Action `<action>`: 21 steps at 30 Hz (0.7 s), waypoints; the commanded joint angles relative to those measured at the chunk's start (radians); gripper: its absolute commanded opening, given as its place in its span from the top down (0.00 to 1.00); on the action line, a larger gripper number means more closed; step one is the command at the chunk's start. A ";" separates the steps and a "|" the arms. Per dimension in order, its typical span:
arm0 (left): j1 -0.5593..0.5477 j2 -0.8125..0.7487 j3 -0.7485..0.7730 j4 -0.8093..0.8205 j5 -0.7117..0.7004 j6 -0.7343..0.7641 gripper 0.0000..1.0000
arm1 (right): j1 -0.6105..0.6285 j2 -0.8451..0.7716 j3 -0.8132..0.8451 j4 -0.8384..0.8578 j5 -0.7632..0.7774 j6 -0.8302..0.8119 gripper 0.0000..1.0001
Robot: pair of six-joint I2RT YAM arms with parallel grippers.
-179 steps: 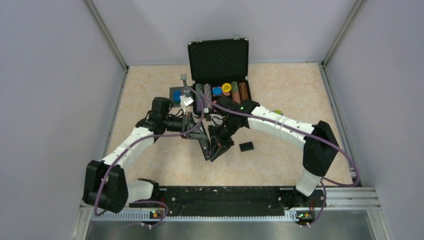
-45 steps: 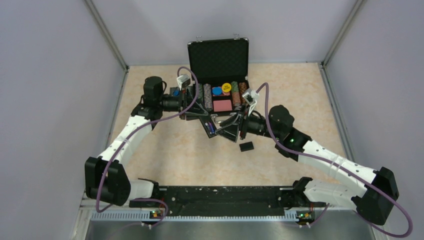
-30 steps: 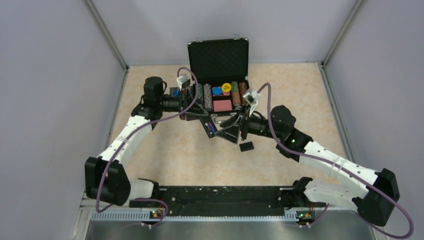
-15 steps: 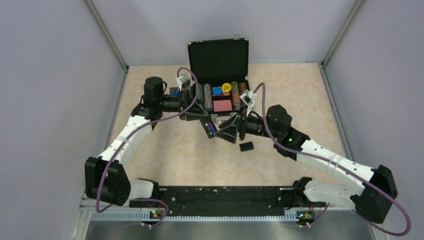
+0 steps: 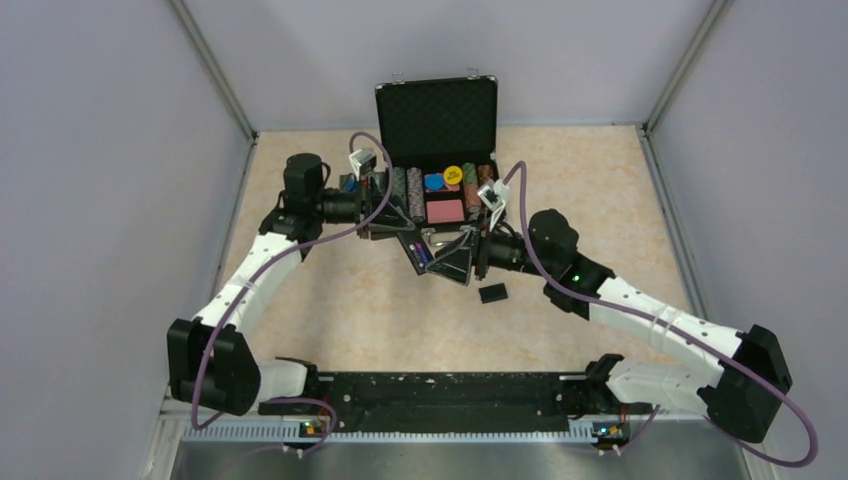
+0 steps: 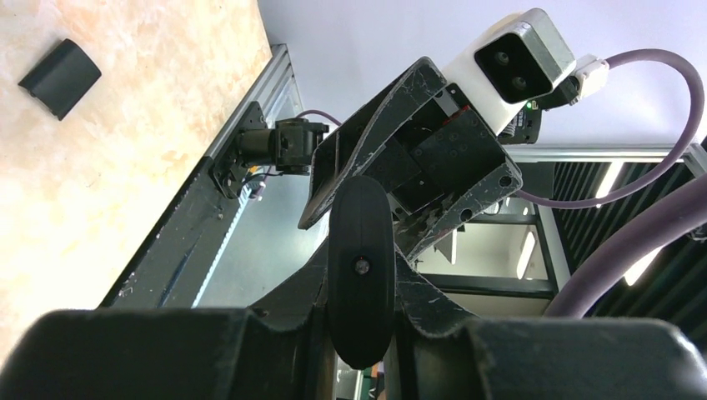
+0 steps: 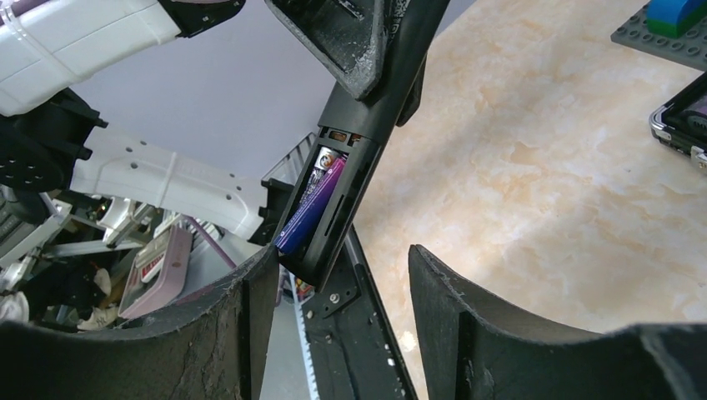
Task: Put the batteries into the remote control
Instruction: Load the battery into the remote control.
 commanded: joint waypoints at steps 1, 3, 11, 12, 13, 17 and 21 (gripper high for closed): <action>-0.003 -0.052 0.019 0.024 0.050 0.006 1.00 | 0.001 0.022 0.017 0.043 0.054 0.031 0.44; -0.003 -0.055 0.020 0.025 0.053 0.006 1.00 | -0.001 0.024 0.016 0.045 0.061 0.040 0.46; -0.003 -0.077 0.017 0.024 0.066 0.025 1.00 | -0.018 0.059 0.029 0.043 0.037 0.086 0.55; -0.003 -0.081 0.017 0.024 0.068 0.029 1.00 | -0.017 0.066 0.033 0.042 0.031 0.089 0.56; -0.003 -0.084 0.016 0.024 0.069 0.032 1.00 | -0.017 0.073 0.034 0.044 0.027 0.095 0.58; -0.003 -0.105 0.012 0.031 0.079 0.047 1.00 | -0.024 0.082 0.027 0.058 0.020 0.119 0.65; -0.003 -0.128 0.005 0.034 0.087 0.063 1.00 | -0.030 0.093 0.025 0.074 0.011 0.147 0.70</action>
